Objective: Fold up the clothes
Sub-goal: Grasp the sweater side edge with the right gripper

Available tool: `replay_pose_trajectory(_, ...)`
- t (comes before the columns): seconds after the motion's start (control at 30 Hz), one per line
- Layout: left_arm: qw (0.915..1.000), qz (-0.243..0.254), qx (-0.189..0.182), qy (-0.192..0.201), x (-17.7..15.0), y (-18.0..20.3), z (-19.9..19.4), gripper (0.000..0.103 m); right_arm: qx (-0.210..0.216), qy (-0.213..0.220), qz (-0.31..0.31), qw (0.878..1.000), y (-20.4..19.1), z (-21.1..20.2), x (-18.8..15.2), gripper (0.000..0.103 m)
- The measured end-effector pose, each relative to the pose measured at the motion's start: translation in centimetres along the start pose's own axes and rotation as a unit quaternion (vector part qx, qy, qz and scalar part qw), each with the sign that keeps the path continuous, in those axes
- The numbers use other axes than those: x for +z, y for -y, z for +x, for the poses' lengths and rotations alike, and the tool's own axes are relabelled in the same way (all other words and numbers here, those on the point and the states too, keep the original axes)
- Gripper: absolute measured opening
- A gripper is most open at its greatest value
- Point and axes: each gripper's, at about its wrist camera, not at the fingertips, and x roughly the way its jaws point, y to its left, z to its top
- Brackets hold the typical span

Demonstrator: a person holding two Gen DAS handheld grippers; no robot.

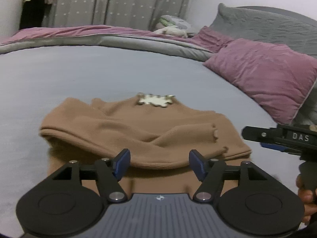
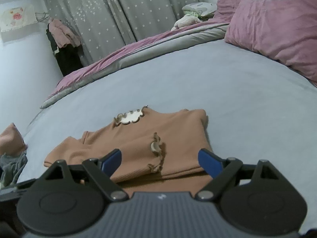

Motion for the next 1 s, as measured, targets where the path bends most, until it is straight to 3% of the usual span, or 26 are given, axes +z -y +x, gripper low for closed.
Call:
replay_pose_trajectory(0.27, 0.9968, -0.061, 0.048, -0.020, -1.0, -4.3, 0.1, 0.073, 0.000, -0.019, -0.015, 1.000, -0.8, 0.8, -1.0, 0.089)
replay_pose_trajectory(0.6, 0.9820, -0.156, 0.101, -0.033, -0.9, -9.6, 0.1, 0.073, -0.003, -0.047, -0.044, 0.998, -1.6, 1.9, -2.2, 0.090)
replay_pose_trajectory(1.0, 0.9747, -0.192, 0.112, -0.018, -1.5, -13.7, -0.2, 0.073, 0.015, -0.046, -0.048, 0.998, -1.8, 1.8, -2.0, 0.090)
